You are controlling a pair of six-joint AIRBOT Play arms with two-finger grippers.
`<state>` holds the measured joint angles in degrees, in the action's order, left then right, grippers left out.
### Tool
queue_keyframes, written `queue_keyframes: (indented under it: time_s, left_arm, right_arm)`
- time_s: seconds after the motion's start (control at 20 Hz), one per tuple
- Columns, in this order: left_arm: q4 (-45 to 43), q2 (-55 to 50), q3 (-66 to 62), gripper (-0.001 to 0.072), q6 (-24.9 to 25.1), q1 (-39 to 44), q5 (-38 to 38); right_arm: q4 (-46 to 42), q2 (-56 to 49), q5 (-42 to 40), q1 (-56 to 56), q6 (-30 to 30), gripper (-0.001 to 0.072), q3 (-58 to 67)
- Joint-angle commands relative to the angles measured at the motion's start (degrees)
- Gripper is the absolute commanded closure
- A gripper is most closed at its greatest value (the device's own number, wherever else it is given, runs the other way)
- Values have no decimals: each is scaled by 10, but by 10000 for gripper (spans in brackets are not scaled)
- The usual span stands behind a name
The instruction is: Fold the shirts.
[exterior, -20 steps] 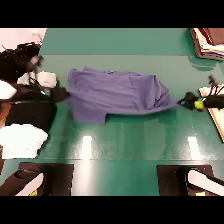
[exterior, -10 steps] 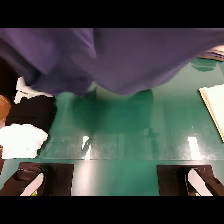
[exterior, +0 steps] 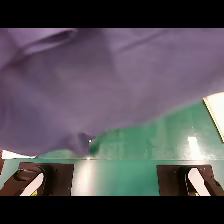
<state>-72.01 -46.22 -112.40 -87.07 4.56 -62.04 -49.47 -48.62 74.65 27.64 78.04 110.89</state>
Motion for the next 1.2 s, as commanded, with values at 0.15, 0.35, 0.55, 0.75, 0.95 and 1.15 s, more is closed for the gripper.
queue_keyframes:
  time_s: [0.15, 0.35, 0.55, 0.75, 0.95, 1.15]
  left_arm:
    - [27, -94, 184, 684, 1, -1, -79]
    - [38, -196, 281, 684, 5, -1, -59]
    - [37, -332, 295, 684, 36, -1, 64]
    - [37, -424, 263, 684, 35, -1, 177]
    - [34, -440, 237, 684, 39, -1, 151]
    - [25, -440, 243, 684, 66, -1, -58]
  right_arm:
    - [-89, -144, 137, -106, 45, 698, -40]
    - [-217, -240, 124, -225, 51, 698, -157]
    - [-240, -352, 6, -266, 51, 698, -202]
    - [-240, -454, -32, -266, 55, 698, -123]
    - [-241, -479, -23, -266, 54, 698, -79]
    - [-243, -432, -21, -262, 53, 698, -174]
